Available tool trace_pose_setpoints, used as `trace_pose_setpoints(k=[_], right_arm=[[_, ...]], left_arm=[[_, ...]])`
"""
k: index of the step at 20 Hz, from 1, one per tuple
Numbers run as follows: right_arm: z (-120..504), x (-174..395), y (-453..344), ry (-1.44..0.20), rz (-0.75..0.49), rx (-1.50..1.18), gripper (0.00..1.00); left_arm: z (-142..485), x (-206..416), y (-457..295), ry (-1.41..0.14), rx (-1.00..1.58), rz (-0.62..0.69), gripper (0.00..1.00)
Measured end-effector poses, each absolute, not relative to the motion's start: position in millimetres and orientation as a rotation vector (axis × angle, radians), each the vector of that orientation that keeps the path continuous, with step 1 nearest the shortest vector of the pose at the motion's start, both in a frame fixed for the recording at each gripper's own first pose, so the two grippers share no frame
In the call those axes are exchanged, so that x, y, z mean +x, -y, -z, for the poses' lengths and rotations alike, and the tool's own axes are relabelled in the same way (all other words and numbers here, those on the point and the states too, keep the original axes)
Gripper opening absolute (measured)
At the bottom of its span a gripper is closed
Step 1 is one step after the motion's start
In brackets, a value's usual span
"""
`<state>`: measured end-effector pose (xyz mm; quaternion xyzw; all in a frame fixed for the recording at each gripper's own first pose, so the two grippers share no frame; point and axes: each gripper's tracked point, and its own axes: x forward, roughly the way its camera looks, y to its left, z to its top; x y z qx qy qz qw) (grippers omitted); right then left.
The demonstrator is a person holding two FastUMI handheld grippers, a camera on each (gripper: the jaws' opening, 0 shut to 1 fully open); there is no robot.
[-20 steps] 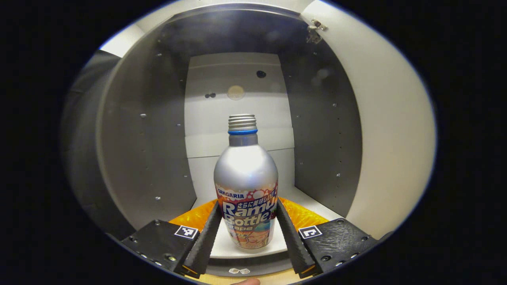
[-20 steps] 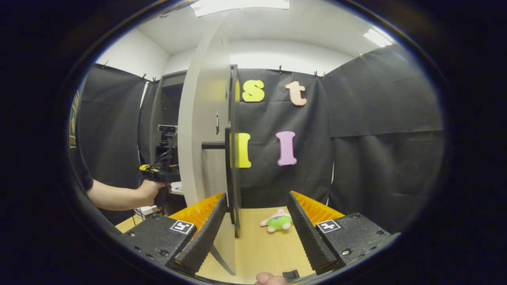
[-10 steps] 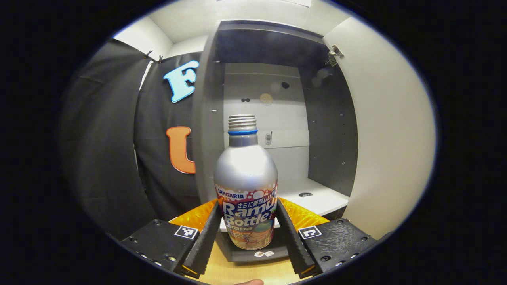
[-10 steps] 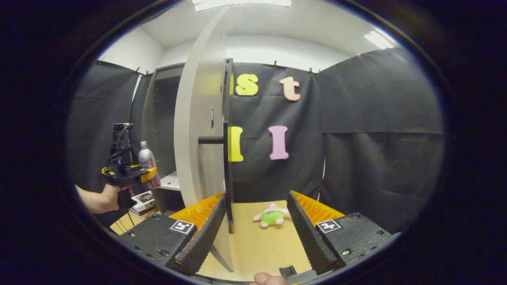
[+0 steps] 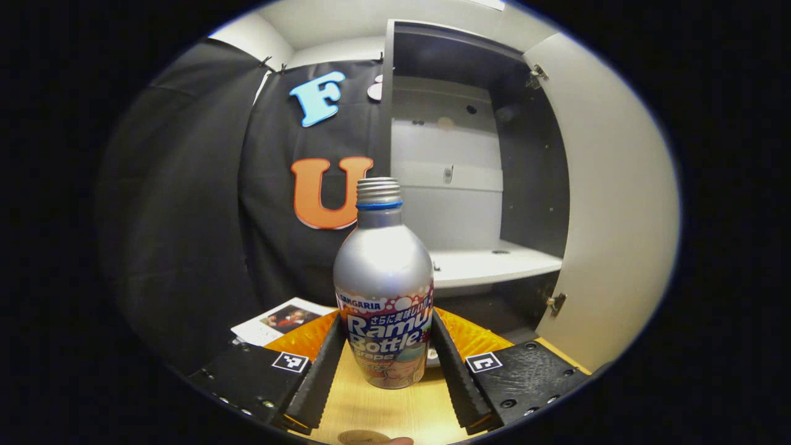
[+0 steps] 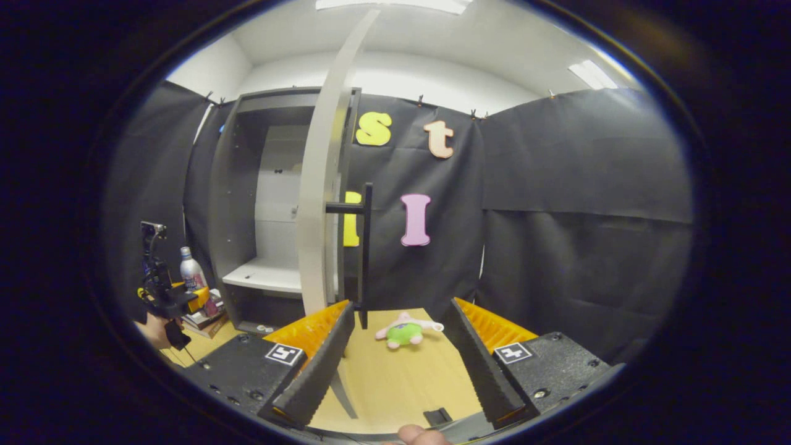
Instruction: Open the cabinet door with the right hand, grasp the bottle in the cabinet with the left hand and place it on the coaster, then close the cabinet door with the right hand.
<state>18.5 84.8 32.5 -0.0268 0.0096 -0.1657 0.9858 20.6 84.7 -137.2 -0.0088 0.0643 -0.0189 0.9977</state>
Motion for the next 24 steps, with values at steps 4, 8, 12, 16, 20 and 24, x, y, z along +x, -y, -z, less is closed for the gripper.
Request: trace_pose_setpoints(k=[4, 8, 12, 16, 20, 24], right_arm=[[-27.8, 17.6, -83.3, -0.057, 0.349, -0.021, 0.98], [-24.4, 16.3, -83.9, -0.092, 0.368, -0.023, 0.98], [-23.7, 11.2, -81.5, -0.161, 0.386, -0.115, 0.98], [-18.0, 10.0, -78.4, -0.22, 0.39, -0.151, 0.95], [-17.5, 8.8, -76.7, -0.232, 0.392, -0.176, 0.97], [-14.3, 16.5, -73.1, -0.272, 0.374, -0.191, 0.95]], left_arm=[[192.1, -1.2, -110.0, -0.186, -0.036, -0.034, 0.73], [238.1, -26.4, -115.1, -0.214, 0.027, -0.04, 0.73], [284.2, -52.1, -105.5, -0.246, 0.089, -0.019, 0.73], [325.3, -64.8, -101.8, -0.285, 0.115, -0.019, 0.73], [351.8, -67.9, -113.3, -0.321, 0.136, -0.048, 0.73], [355.8, -63.3, -118.7, -0.322, 0.109, -0.075, 0.74]])
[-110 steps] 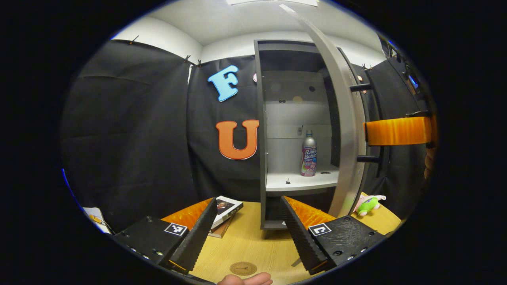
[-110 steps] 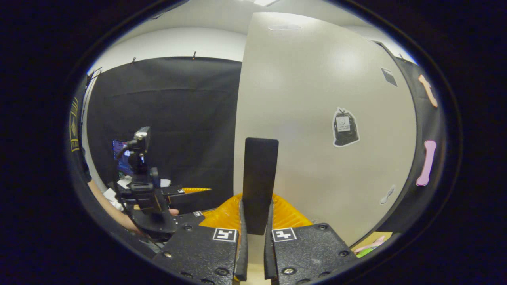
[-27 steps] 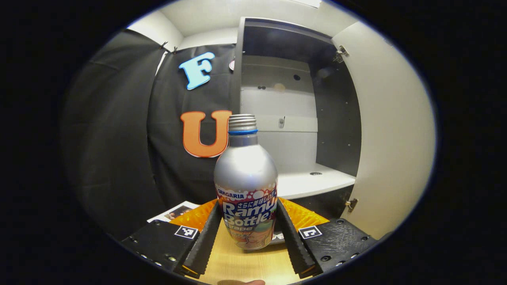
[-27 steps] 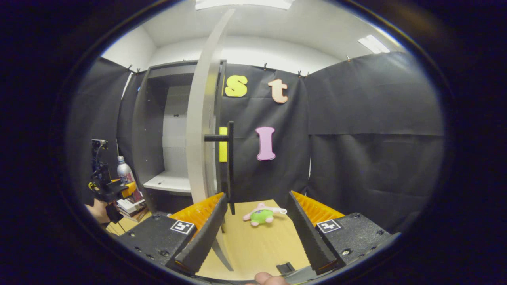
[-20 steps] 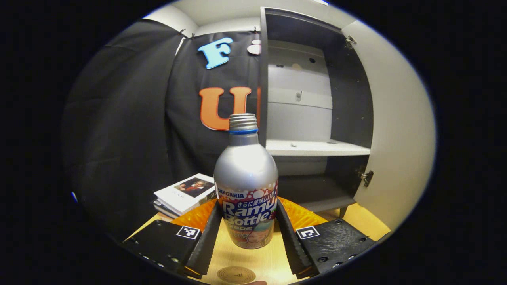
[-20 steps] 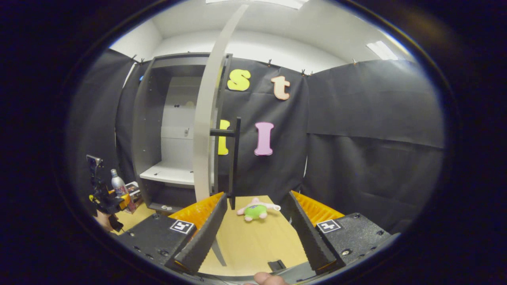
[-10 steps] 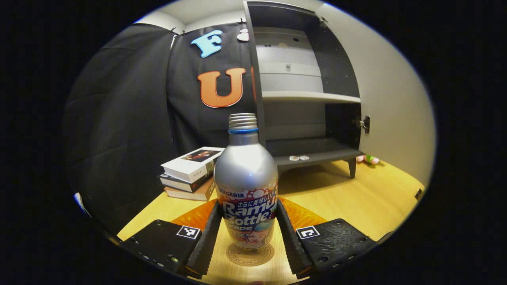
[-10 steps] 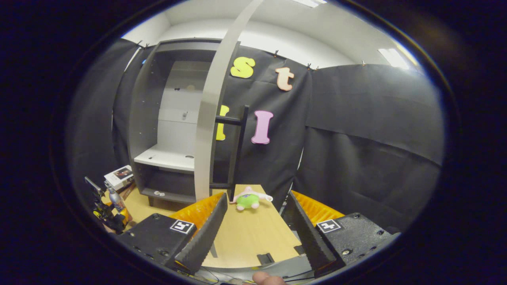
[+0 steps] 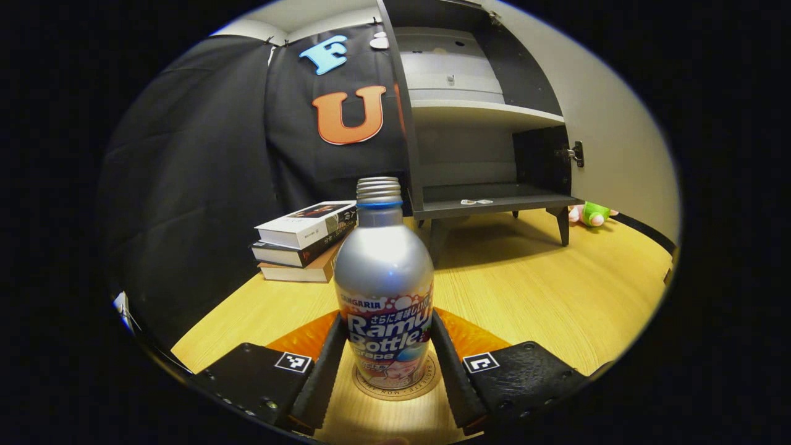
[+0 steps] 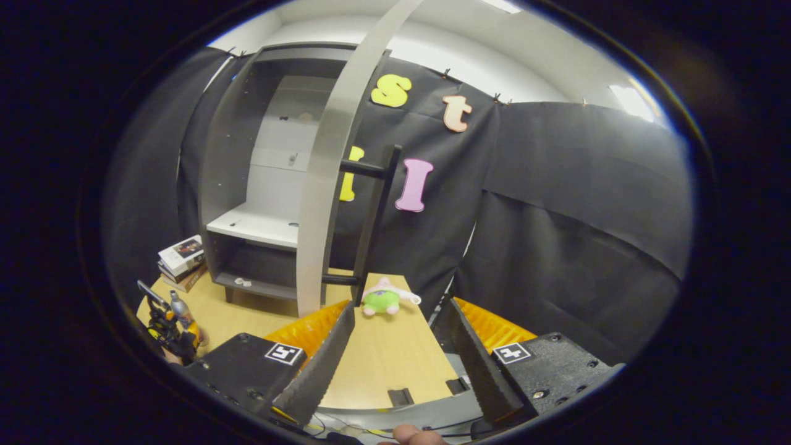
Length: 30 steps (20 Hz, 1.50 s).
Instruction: Open the cabinet door with the right hand, grasp the bottle in the cabinet with the left hand and place it on the coaster, then close the cabinet door with the right hand.
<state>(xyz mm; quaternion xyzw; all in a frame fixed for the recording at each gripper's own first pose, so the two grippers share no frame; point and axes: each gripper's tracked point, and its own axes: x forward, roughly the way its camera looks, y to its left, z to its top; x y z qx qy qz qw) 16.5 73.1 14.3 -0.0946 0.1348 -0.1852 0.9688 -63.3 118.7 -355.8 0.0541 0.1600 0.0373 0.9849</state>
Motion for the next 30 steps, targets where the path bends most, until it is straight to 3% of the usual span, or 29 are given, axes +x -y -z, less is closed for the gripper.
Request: trace_pose_setpoints(k=[6, 7, 8, 23, 30], right_arm=[[-11.1, 20.8, -69.6, -0.278, 0.372, -0.2, 0.97], [-11.7, 21.4, -69.8, -0.272, 0.367, -0.198, 0.98], [-10.7, 22.1, -70.3, -0.272, 0.363, -0.197, 0.98], [-10.8, 22.3, -72.2, -0.247, 0.356, -0.153, 0.97], [-9.2, 22.1, -74.5, -0.2, 0.349, -0.19, 0.97]], left_arm=[[365.7, -70.4, -115.4, -0.36, 0.034, -0.089, 0.84], [365.1, -71.5, -117.5, -0.36, 0.029, -0.099, 0.94], [365.6, -71.5, -120.2, -0.36, 0.034, -0.11, 0.96], [354.5, -72.9, -125.4, -0.344, 0.083, -0.097, 0.96], [310.7, -95.0, -125.5, -0.311, 0.112, -0.091, 0.97]])
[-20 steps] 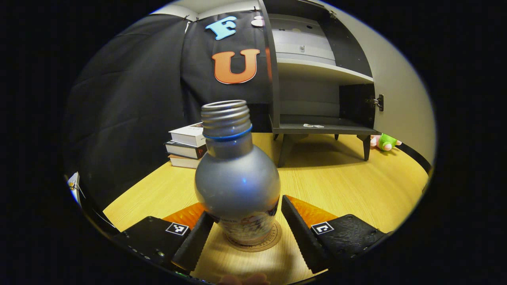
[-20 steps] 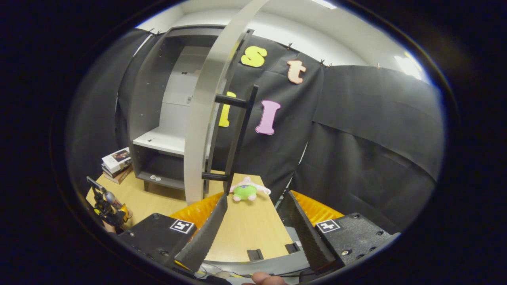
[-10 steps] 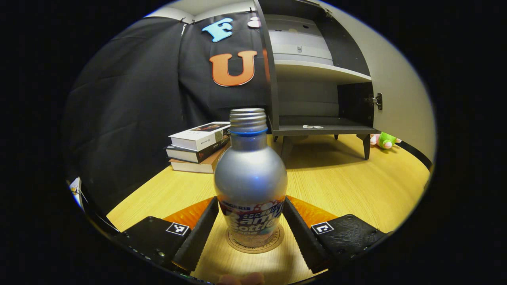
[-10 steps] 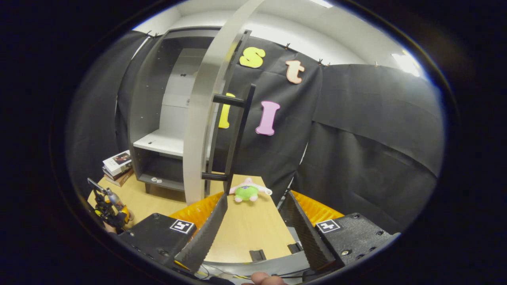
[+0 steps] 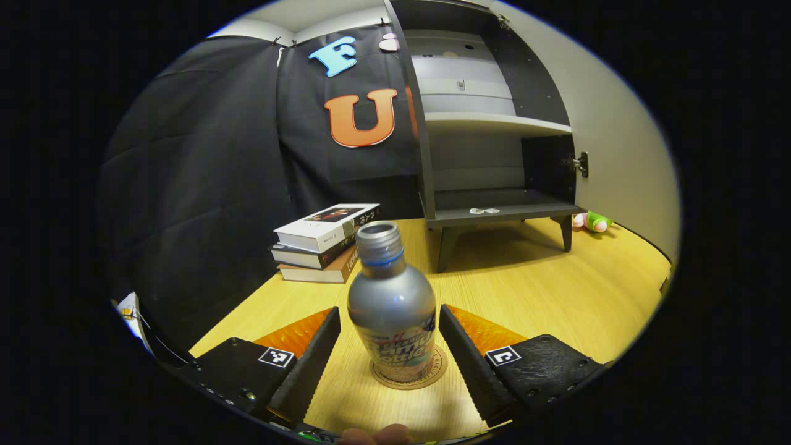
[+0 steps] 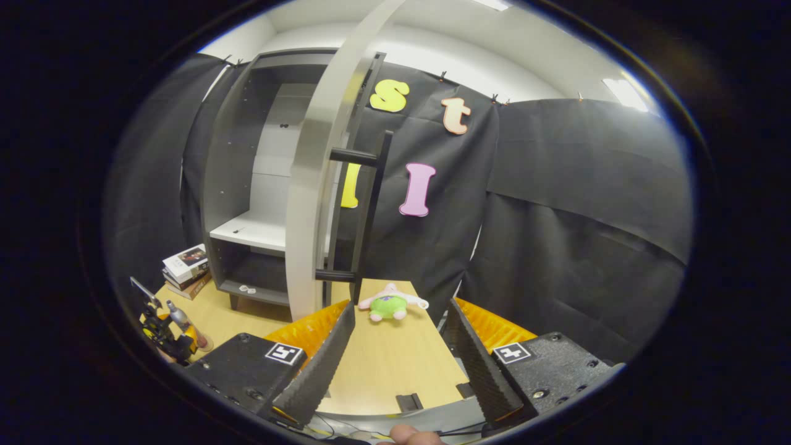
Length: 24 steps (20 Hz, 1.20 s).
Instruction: Open the cabinet door with the right hand, grasp the bottle in the cabinet with the left hand and place it on the coaster, then close the cabinet door with the right hand.
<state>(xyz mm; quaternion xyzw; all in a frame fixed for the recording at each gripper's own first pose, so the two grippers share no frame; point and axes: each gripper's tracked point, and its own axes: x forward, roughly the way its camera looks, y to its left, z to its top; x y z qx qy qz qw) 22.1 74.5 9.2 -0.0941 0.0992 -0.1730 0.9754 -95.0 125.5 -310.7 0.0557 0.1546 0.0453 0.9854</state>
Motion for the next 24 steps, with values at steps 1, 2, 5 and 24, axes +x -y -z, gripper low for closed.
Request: trace_pose_setpoints(k=[1, 2, 5, 24], right_arm=[[-9.4, 22.7, -73.8, -0.189, 0.352, -0.226, 0.97], [-7.7, 21.9, -74.7, -0.181, 0.355, -0.261, 0.97], [-6.6, 20.4, -73.4, -0.145, 0.356, -0.263, 0.97], [-3.3, 40.6, -154.1, -0.026, 0.193, -0.25, 0.96]], left_arm=[[300.5, -99.5, -122.9, -0.301, 0.117, -0.083, 0.97], [288.9, -102.7, -119.9, -0.288, 0.128, -0.073, 0.97], [243.8, -113.4, -110.9, -0.225, 0.162, -0.049, 0.96], [45.8, -99.8, 2.4, 0.051, 0.061, 0.242, 0.96]])
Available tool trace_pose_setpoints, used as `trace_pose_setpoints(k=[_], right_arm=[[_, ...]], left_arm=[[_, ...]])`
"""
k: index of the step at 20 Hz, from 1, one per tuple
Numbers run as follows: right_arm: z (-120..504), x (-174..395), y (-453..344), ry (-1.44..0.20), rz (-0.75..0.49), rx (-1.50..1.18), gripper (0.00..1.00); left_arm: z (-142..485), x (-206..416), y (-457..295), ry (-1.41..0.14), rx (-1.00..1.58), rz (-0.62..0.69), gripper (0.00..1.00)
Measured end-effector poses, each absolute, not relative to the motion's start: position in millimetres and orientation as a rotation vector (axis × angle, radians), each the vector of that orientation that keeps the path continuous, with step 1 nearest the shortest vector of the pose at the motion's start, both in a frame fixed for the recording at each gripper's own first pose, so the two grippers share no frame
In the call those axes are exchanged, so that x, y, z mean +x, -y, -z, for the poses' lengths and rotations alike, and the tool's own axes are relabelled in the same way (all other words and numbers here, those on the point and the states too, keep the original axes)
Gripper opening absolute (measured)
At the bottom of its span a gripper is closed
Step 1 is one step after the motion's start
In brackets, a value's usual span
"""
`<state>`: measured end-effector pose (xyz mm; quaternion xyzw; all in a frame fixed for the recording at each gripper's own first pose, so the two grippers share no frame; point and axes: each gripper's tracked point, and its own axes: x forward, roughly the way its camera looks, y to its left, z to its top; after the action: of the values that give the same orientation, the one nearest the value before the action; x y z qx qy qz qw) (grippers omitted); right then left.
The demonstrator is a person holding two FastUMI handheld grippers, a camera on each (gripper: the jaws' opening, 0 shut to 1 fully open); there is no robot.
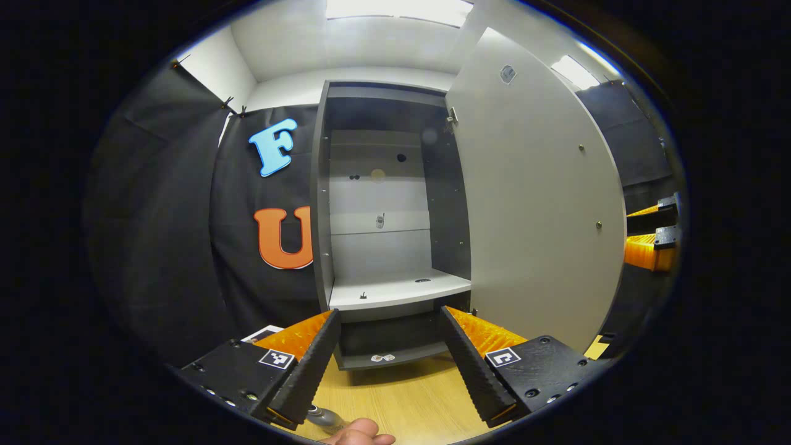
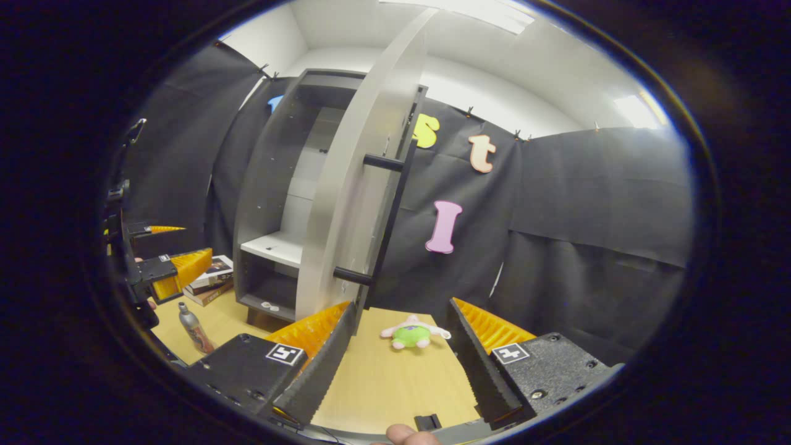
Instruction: Open the cabinet door with the right hand, grasp the bottle in the cabinet with the left hand and place it on the coaster, then close the cabinet door with the right hand.
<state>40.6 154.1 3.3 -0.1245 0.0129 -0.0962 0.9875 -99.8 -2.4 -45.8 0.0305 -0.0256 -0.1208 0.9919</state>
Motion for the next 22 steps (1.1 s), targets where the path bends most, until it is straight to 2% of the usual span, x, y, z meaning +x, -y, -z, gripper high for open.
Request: trace_pose_setpoints(k=[6, 17, 22], right_arm=[[-10.1, 59.3, -196.3, 0.016, 0.065, -0.353, 0.96], [-13.6, 108.7, -261.2, 0.055, -0.139, -0.311, 0.96], [-3.9, 120.5, -304.9, 0.044, -0.283, -0.275, 0.95]], left_arm=[[57.1, -98.9, -39.8, 0.007, 0.047, 0.152, 0.96], [67.9, -103.5, -109.7, -0.057, 0.013, -0.022, 0.96], [72.3, -109.9, -128.7, -0.086, -0.008, -0.081, 0.96]])
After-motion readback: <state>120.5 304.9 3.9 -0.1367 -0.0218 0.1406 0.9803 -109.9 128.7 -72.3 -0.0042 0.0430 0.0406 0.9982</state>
